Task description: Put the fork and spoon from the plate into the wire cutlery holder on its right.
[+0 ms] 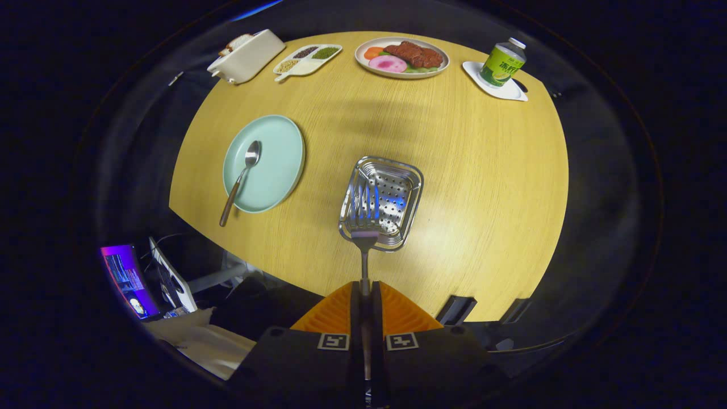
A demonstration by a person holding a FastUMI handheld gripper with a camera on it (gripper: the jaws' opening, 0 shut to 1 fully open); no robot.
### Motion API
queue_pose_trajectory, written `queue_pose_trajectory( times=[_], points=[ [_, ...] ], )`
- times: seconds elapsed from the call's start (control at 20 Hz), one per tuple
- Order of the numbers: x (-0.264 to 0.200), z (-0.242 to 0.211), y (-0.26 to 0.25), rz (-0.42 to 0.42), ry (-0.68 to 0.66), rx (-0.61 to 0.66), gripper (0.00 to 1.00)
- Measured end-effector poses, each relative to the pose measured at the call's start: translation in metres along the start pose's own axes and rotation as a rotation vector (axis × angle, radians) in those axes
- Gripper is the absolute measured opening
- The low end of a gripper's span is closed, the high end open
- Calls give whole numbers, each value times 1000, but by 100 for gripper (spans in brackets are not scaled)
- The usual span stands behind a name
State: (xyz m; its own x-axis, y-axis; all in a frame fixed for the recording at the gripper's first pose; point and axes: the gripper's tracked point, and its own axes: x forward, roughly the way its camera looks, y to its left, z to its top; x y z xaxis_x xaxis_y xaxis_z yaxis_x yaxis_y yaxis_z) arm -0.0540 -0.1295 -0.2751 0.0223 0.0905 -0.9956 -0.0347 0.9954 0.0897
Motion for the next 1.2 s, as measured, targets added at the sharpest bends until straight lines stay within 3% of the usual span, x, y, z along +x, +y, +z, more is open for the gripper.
queue_pose_trajectory(
  times=[0.45, 0.75, 0.85, 0.95, 1.05, 1.1, 1.2],
  points=[
    [25, 12, -14, 24, 304, 41, 9],
    [31, 20, -24, 15, 351, 67, 10],
    [29, 24, -22, 19, 336, 65, 15],
    [26, 30, -17, 39, 299, 66, 45],
    [17, 39, -14, 55, 243, 73, 63],
    [12, 42, -15, 55, 212, 80, 85],
    [-6, 47, -16, 61, 144, 88, 100]
  ],
)
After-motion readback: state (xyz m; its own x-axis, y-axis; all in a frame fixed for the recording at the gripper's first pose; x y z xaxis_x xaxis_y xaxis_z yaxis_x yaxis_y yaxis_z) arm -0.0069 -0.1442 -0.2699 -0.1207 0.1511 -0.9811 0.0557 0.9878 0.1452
